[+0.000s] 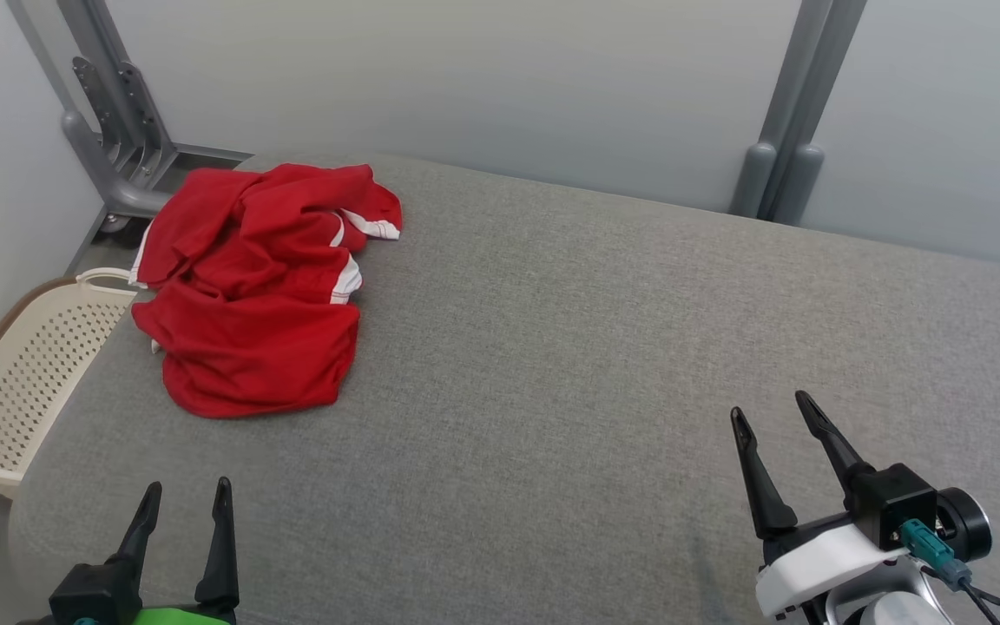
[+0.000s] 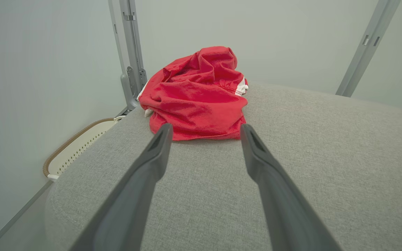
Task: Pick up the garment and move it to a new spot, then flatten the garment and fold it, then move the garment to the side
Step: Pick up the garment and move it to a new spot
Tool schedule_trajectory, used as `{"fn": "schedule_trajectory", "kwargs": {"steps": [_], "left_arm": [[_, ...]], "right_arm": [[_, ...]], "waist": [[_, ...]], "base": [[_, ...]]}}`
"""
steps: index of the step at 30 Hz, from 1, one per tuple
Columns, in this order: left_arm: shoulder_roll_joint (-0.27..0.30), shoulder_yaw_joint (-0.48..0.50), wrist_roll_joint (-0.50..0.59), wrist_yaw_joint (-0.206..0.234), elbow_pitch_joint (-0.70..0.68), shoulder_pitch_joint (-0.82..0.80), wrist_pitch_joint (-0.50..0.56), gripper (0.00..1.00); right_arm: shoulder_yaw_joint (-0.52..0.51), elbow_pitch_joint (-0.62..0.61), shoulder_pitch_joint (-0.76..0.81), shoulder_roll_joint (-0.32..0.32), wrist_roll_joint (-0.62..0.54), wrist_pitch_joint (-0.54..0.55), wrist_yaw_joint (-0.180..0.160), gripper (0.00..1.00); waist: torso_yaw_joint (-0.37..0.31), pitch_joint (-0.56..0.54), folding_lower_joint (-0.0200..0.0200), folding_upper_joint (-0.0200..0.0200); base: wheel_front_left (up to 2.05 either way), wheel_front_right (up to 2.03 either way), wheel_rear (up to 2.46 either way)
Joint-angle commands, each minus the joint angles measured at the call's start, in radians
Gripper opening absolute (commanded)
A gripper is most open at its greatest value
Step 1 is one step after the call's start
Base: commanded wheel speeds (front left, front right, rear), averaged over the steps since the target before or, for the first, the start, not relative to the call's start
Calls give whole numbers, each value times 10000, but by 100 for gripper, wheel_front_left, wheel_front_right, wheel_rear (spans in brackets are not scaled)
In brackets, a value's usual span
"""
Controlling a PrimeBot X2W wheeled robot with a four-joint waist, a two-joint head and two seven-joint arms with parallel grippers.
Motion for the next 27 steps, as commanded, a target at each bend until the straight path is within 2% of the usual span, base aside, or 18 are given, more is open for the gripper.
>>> {"fn": "schedule_trajectory", "kwargs": {"steps": [1,9,16,19,23,27], "left_arm": [[-25,42,50,-29,-38,63,-4,100],[-3,112,-220,-29,356,-524,-4,100],[277,136,-681,-29,1588,-2620,196,100],[657,-155,-867,-29,2175,-4007,867,100],[1288,-979,-1148,-29,2974,-5964,2346,100],[1959,-1918,-1991,-28,3543,-7795,3829,100]], "right_arm": [[8,22,-26,-2,52,-32,2,100],[11,-23,45,-94,55,-32,1,100],[-132,-230,-401,-543,-56,-32,1,100],[-40,-304,-757,-703,-138,-32,1,100],[157,-396,-1302,-901,-199,-32,1,100],[397,-459,-1786,-1043,-247,-32,1,100]], "waist": [[151,-53,0,77],[-168,327,0,77],[-371,1573,0,77],[-482,2245,0,77],[-689,3134,0,77],[-1005,3947,0,77]], "base": [[0,0,0],[0,0,0],[0,0,0],[0,0,0],[0,0,0],[0,0,0]]}}
